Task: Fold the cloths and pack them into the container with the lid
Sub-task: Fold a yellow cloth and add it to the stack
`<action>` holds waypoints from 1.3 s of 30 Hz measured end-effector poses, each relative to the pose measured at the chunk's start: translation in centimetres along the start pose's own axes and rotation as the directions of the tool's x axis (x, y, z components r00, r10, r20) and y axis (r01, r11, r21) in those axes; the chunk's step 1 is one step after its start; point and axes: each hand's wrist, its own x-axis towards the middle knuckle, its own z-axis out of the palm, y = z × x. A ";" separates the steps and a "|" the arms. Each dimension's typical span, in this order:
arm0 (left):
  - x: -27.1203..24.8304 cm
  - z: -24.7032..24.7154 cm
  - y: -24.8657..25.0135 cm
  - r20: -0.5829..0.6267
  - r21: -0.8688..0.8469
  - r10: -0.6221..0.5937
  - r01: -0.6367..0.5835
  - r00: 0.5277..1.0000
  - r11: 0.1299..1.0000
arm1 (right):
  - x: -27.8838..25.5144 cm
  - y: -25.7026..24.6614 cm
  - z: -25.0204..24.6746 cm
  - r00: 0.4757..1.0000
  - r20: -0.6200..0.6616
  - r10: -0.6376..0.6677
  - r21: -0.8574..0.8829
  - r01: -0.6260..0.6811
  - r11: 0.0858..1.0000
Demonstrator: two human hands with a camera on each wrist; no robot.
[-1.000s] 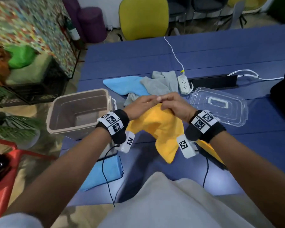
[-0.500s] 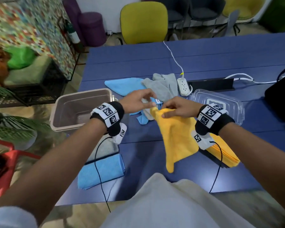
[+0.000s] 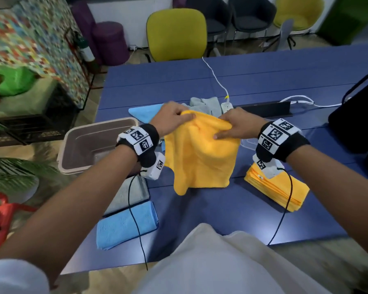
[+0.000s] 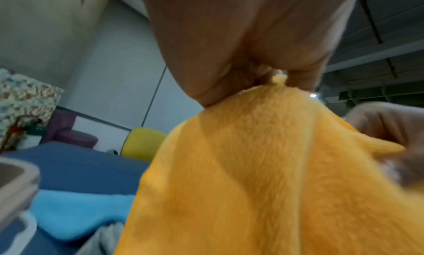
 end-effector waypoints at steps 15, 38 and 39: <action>-6.6 -5.7 -0.8 0.189 0.404 -0.013 -0.065 0.982 0.912 | -6.4 2.2 1.9 0.995 -0.097 0.036 0.107 -0.026 0.994; -16.6 7.6 -15.2 0.220 0.242 -0.446 0.394 0.867 0.887 | -12.5 9.1 18.8 0.890 0.335 0.310 0.063 -0.349 0.935; -15.2 7.4 -15.2 0.160 0.240 -0.448 0.405 0.880 0.882 | -11.5 9.1 18.4 0.908 0.284 0.308 0.069 -0.340 0.938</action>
